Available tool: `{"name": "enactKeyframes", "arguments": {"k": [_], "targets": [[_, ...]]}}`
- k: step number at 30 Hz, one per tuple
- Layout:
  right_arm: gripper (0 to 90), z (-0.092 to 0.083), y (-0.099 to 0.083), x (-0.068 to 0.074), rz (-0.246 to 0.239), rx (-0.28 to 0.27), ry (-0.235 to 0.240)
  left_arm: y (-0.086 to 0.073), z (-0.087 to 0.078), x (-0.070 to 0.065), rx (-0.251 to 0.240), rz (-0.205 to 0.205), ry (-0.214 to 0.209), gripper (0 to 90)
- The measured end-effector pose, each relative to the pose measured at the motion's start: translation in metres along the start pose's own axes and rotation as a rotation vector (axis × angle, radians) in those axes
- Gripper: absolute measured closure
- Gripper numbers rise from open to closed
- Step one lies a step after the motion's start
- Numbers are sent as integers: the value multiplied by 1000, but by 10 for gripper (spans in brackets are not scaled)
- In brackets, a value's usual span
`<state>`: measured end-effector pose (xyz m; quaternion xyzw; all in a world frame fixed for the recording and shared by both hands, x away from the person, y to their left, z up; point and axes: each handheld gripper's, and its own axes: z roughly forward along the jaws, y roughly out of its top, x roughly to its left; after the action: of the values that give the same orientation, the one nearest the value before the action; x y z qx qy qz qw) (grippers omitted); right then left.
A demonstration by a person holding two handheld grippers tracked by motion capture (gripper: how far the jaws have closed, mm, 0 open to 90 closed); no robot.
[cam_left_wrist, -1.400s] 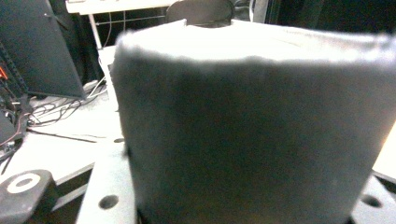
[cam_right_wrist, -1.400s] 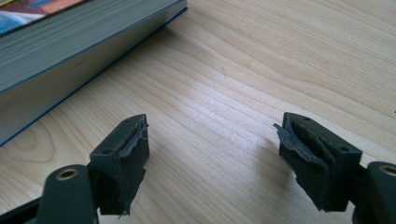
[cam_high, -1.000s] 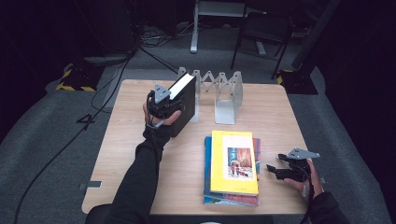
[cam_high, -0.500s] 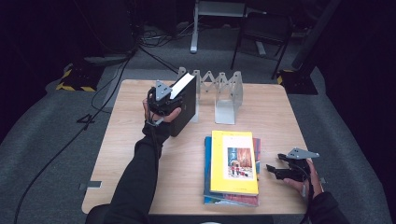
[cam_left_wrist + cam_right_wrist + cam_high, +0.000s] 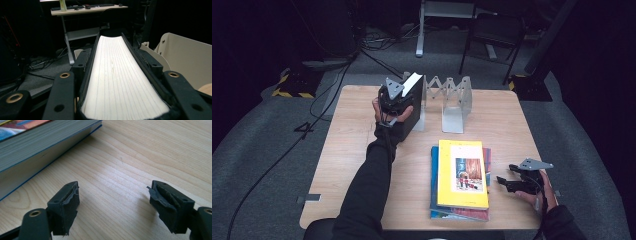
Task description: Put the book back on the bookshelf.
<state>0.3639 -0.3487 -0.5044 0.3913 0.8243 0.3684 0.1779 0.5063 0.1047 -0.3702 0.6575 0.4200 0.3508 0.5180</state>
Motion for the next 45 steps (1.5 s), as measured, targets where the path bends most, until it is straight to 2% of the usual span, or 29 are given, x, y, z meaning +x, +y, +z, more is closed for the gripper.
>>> {"name": "enactKeyframes", "arguments": {"k": [8,16,23,26,32,39,44,45], "targets": [[239,0,0,0,-2,1,3,10,16,-1,1,-2,27,522],[239,0,0,0,-5,0,4,8,25,0,-29,-35,47,522],[238,0,0,0,-6,0,5,1,13,0,-27,-23,38,518],[238,0,0,0,-6,-1,5,-1,9,-1,-27,-23,53,517],[238,0,0,1,-6,1,4,-10,1,-2,-33,-20,52,510],[238,0,0,1,-7,1,3,-12,-5,-6,-18,2,51,482],[238,0,0,1,-9,1,4,-19,-12,-9,-17,1,17,437],[238,0,0,1,-9,-1,6,-23,-17,-9,-22,-15,-10,430]]}}
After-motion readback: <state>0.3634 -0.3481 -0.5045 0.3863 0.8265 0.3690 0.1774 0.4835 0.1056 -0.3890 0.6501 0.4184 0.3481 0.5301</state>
